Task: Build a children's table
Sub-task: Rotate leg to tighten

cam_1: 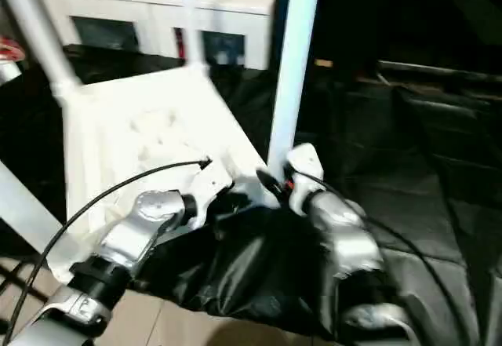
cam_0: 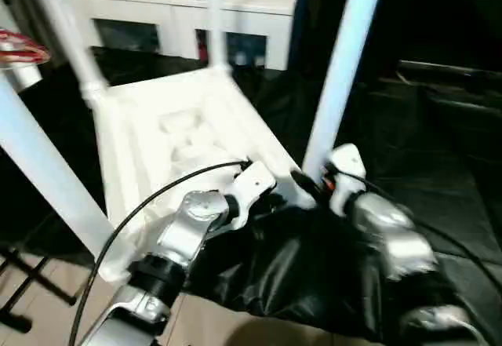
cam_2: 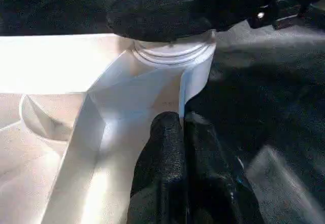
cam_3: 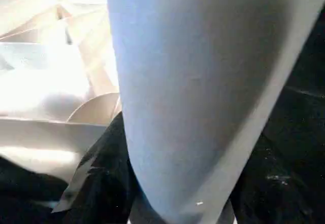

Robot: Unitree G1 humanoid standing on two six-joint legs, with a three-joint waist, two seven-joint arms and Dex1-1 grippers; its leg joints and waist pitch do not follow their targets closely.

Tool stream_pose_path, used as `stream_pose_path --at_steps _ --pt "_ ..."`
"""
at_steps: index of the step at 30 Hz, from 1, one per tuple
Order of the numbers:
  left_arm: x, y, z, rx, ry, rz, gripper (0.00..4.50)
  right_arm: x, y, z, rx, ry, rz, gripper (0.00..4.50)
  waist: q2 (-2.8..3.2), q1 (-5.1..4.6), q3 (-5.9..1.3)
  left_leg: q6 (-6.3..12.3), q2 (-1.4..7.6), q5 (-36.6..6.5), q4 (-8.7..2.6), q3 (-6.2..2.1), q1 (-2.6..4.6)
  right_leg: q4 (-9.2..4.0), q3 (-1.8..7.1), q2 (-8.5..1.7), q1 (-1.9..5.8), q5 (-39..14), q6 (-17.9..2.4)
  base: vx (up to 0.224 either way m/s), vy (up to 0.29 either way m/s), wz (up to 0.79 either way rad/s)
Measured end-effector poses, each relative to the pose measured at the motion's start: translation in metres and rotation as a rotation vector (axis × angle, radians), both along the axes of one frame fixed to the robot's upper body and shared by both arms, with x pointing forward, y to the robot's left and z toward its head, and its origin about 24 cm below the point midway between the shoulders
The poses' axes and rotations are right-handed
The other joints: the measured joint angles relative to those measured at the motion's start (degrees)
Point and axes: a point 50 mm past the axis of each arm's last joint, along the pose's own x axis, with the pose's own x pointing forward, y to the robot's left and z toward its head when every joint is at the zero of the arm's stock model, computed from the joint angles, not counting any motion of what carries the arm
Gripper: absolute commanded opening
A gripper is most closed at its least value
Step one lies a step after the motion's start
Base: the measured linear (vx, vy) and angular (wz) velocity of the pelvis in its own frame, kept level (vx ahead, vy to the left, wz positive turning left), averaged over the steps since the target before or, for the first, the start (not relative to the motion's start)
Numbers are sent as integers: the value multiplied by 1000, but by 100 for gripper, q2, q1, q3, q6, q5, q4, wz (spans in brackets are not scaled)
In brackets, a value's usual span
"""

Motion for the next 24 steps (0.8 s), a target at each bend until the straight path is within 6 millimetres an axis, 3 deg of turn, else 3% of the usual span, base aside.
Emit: stream_pose_path --at_steps 2,6,14,23,24 --pt "0 0 1 0 -4 3 0 2 1 1 2 4 -4 253 -2 -10 -2 0 0 -1 -6 0 -4 0 0 0 -5 2 -4 0 0 0" --pt "1 1 1 -2 -4 2 0 1 3 2 31 6 7 289 0 -12 -3 0 0 -1 -13 0 -6 3 -1 1 -13 3 -5 0 0 0" --pt "-2 12 2 -2 -12 -83 0 -4 -9 5 16 18 201 359 3 17 0 0 1 -1 -18 0 -17 3 -2 1 -23 12 -21 0 0 0" --pt "-11 35 6 -10 40 -267 0 -23 -35 12 -57 64 561 359 7 195 15 7 1 -5 -17 0 -39 0 -4 1 -32 14 -26 0 0 0" --pt "-12 38 6 -3 44 -281 0 -24 -37 13 -59 69 586 344 4 205 17 9 0 -6 -15 1 -39 -1 -4 0 -32 14 -26 0 0 0"
